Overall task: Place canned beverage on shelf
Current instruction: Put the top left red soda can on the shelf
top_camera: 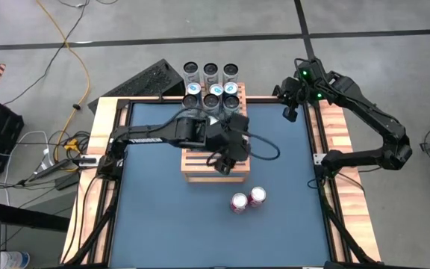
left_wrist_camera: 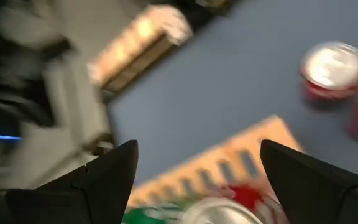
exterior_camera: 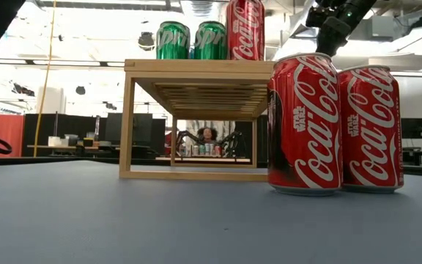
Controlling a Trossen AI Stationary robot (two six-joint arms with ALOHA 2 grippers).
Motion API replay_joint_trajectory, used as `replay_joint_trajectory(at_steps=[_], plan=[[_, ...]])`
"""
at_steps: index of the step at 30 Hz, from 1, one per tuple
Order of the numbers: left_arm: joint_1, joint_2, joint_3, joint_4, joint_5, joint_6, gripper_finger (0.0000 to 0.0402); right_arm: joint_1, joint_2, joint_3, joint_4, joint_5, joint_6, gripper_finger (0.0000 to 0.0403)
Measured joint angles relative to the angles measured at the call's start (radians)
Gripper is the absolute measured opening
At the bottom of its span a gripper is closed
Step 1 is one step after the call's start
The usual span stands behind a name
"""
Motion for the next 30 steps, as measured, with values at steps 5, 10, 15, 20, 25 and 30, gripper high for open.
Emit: replay_joint_trajectory(at_steps=[5,10,15,20,25,30], plan=[[-0.071,-0.027,0.000,0.156,-0.230,0.063,0.0323,0.000,0.000,0.000,-0.002,0.000,0.000,0.0064],[-0.147,-0.046,0.000,0.245,-0.436,0.009,0.0323,0.000,0.000,0.000,-0.002,-0.003,-0.001,0.0064],[-0.192,-0.048,-0.013,0.270,-0.646,-0.376,0.0323,0.000,0.000,0.000,-0.001,-0.003,-0.001,0.0064],[-0.240,-0.053,-0.021,0.140,-0.713,-0.738,0.0323,0.000,0.000,0.000,-0.003,-0.003,-0.001,0.0064],[-0.334,-0.127,-0.011,-0.088,-0.802,-0.948,0.0323,0.000,0.000,0.000,-0.004,-0.003,-0.001,0.0064],[-0.377,-0.156,-0.009,-0.305,-0.759,-1.121,0.0323,0.000,0.000,0.000,-0.002,-0.003,-0.001,0.0064]])
